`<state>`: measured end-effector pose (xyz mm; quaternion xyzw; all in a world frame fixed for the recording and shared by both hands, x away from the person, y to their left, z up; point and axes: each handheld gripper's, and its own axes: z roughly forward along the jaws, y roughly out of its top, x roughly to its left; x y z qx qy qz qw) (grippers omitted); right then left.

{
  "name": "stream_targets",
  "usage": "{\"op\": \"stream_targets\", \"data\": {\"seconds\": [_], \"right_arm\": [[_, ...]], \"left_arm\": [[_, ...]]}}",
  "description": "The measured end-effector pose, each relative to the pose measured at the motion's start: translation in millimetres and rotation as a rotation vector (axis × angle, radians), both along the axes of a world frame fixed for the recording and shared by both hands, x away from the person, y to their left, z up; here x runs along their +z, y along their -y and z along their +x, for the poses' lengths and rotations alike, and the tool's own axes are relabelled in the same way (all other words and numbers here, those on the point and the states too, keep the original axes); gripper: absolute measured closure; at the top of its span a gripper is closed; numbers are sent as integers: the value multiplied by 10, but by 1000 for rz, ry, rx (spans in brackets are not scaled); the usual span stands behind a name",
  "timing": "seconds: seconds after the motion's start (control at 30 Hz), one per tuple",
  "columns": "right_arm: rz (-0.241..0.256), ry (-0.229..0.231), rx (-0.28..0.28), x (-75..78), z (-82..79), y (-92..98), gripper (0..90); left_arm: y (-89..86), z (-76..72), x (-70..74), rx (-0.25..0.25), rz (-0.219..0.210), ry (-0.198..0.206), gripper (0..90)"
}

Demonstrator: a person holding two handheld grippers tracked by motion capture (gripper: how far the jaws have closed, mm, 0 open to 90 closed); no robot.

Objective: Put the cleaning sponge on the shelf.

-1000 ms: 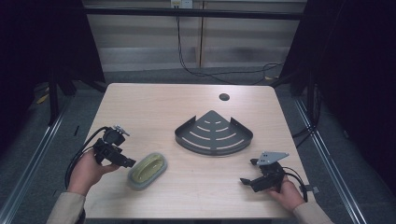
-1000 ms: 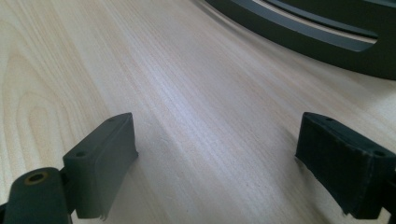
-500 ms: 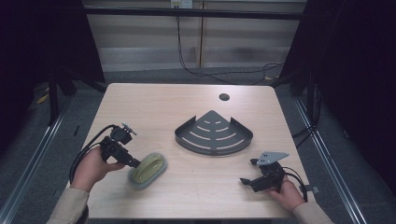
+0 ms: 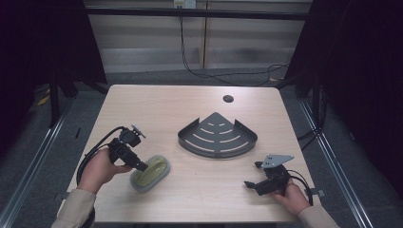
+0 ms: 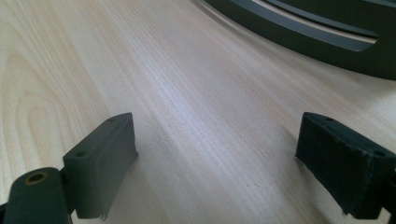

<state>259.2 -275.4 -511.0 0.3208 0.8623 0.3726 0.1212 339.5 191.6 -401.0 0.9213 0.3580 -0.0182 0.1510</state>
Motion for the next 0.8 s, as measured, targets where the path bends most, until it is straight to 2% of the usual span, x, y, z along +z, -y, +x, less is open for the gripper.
{"op": "stream_targets", "data": {"seconds": [0.07, 0.2, 0.33, 0.8], "right_arm": [[0, 0, 0, 0, 0, 0, 114], [0, 0, -1, 0, 0, -1, 114], [0, 0, -2, 0, -1, -1, 114], [-1, 0, 0, 0, -1, -1, 114]], "left_arm": [[22, -2, -3, -1, -4, -6, 368], [67, 11, -21, -27, 17, -25, 392], [94, 20, -48, -26, 16, -33, 426], [222, 68, -151, -53, 66, -79, 532]]}}
